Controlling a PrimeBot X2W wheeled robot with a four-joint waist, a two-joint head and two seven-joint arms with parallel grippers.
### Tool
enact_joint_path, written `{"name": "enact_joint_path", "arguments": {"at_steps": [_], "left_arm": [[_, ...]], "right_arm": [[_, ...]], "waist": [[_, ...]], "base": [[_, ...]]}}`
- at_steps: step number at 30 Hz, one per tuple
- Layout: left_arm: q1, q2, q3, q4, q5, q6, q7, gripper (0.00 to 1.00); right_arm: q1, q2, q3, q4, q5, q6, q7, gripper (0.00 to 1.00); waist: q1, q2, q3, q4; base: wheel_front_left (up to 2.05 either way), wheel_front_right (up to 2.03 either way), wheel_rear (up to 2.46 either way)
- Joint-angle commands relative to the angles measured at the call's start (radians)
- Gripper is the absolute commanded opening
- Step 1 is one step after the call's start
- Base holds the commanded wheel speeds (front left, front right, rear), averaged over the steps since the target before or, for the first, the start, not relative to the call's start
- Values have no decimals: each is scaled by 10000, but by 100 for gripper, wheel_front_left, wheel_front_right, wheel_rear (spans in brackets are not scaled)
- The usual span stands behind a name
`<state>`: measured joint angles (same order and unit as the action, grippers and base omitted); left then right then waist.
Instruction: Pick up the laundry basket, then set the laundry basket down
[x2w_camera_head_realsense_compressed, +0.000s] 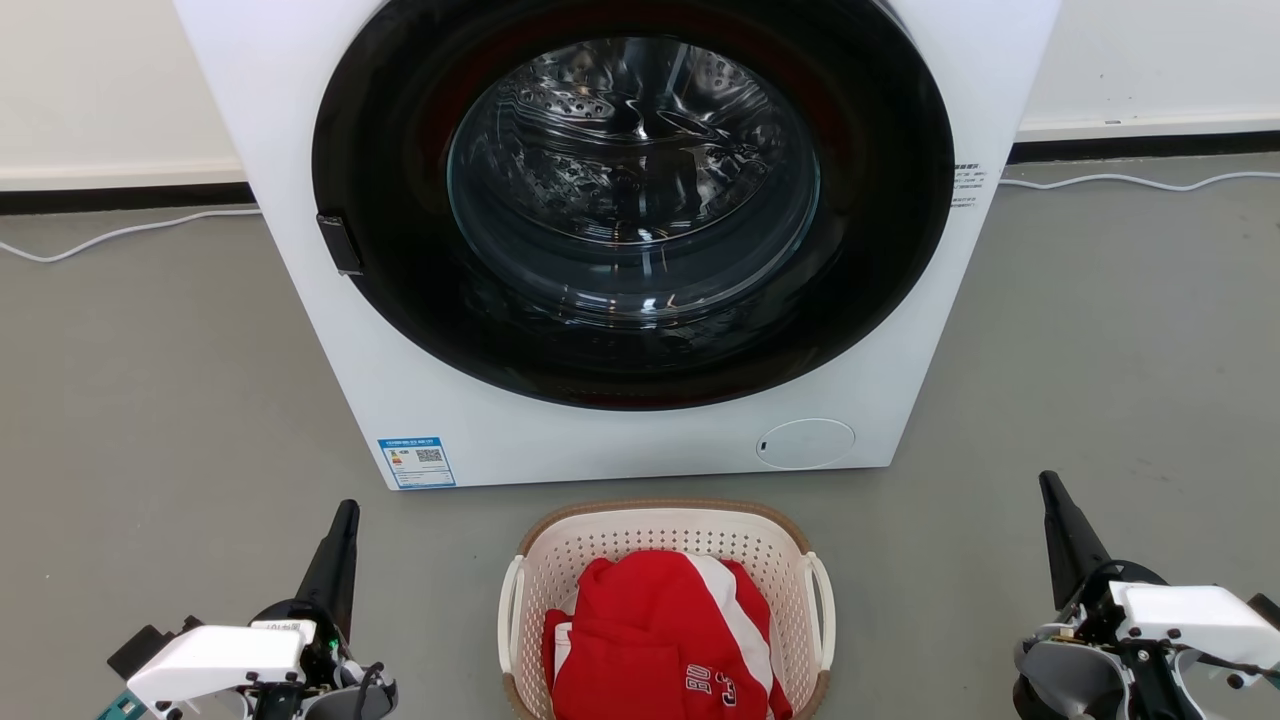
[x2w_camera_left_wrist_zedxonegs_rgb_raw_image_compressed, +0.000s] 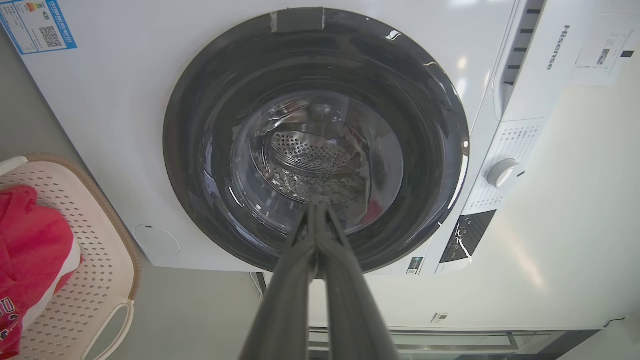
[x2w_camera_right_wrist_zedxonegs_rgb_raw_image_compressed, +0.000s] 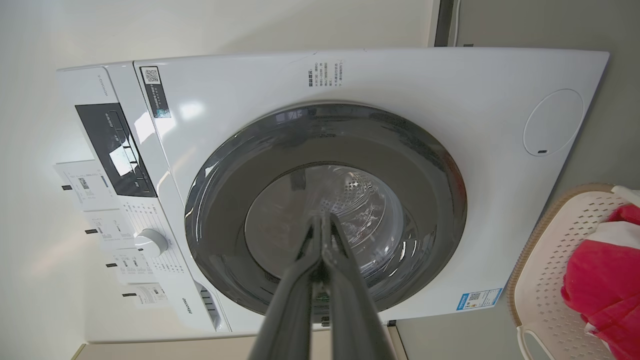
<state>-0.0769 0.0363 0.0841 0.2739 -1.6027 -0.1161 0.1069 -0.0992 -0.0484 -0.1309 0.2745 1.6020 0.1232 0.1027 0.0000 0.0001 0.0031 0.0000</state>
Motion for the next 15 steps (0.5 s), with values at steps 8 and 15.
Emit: {"name": "enact_joint_path", "arguments": {"at_steps": [8,15], "left_arm": [[-311,139,297,-287,-59,-146,63,0],[-311,139,296,-288,-59,-146,63,0]], "right_arm": [[-87,-18,171,-297,67,75,105,0],[-87,-18,171,-297,67,75,105,0]], "waist": [[0,-1,0,0],[0,-1,0,0]], "base": [[0,0,0],[0,0,0]]}}
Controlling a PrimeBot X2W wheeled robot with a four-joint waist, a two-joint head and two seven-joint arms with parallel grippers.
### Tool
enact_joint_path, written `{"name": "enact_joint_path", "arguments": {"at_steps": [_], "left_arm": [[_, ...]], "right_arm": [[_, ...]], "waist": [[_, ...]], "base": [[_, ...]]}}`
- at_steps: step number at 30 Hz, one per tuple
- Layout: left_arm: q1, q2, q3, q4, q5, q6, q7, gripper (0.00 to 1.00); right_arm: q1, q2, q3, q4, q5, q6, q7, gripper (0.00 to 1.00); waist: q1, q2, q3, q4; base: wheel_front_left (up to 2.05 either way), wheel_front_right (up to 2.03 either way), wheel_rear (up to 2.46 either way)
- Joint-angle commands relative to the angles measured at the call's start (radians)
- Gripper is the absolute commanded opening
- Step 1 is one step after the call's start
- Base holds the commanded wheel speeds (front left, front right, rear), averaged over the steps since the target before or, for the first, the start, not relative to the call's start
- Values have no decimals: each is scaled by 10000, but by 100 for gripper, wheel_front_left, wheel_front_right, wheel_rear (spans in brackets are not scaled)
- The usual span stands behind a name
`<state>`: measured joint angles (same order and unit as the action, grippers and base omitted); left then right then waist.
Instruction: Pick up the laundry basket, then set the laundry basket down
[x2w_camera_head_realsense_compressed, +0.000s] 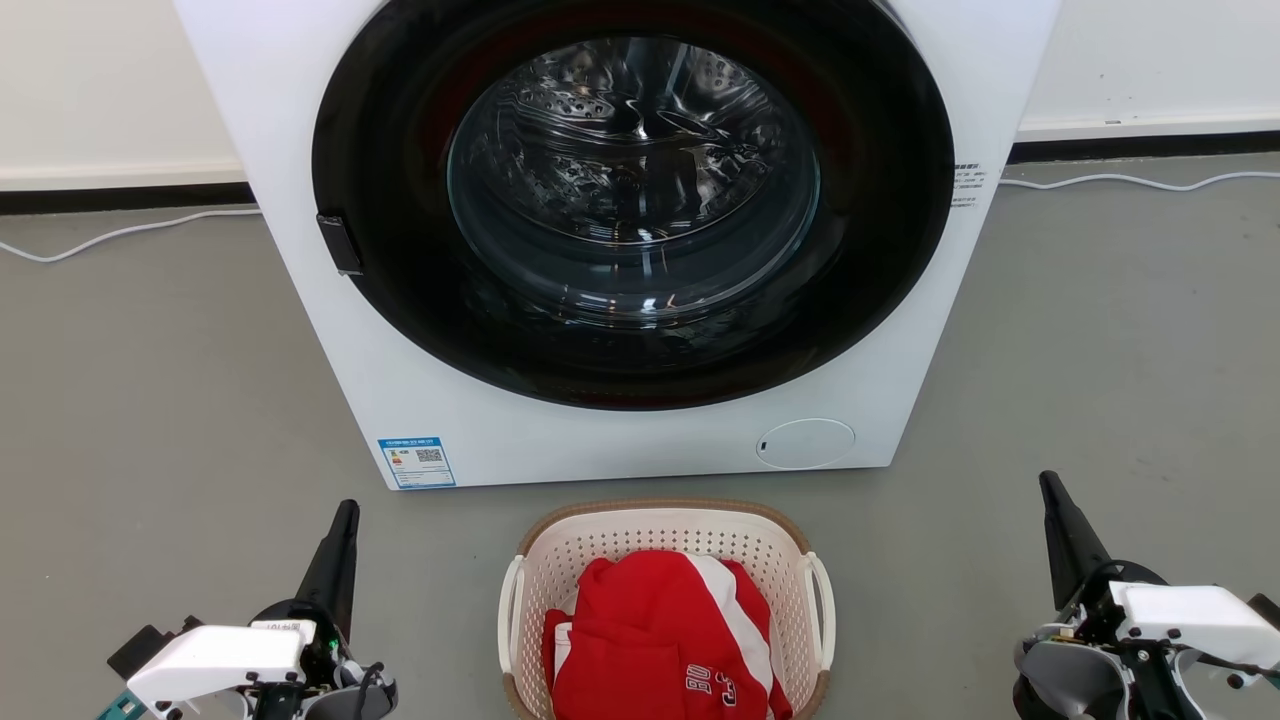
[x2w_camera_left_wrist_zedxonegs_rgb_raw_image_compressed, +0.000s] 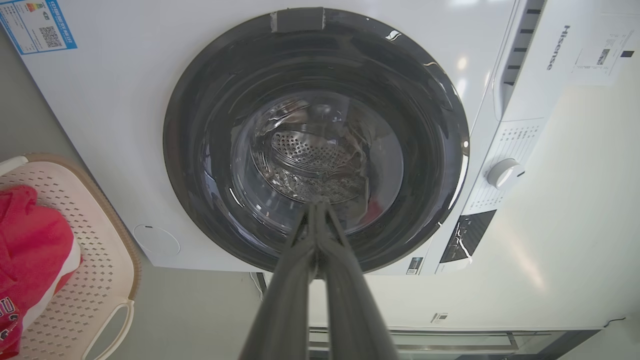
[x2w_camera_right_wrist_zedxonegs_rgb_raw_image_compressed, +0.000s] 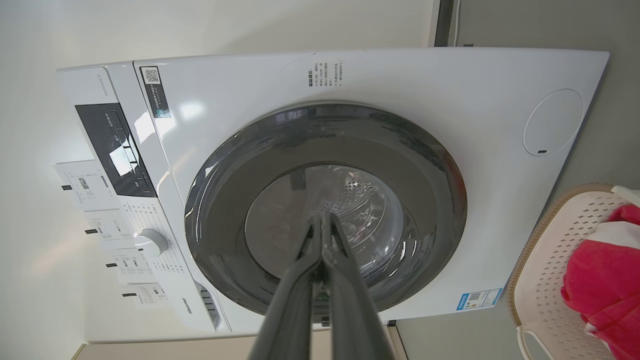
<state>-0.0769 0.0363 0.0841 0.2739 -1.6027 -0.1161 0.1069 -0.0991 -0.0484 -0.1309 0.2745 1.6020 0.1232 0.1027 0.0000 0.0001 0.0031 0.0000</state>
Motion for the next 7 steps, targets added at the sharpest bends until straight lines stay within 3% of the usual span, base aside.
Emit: {"name": "enact_joint_path", "arguments": {"at_steps": [1,7], "left_arm": [[-311,139,296,-288,-59,-146,63,0],[-311,139,296,-288,-59,-146,63,0]], "right_arm": [[-88,-18,171,-297,67,75,105,0],[-88,-18,171,-297,67,75,105,0]], "waist": [[0,-1,0,0],[0,-1,0,0]], "base": [[0,0,0],[0,0,0]]}}
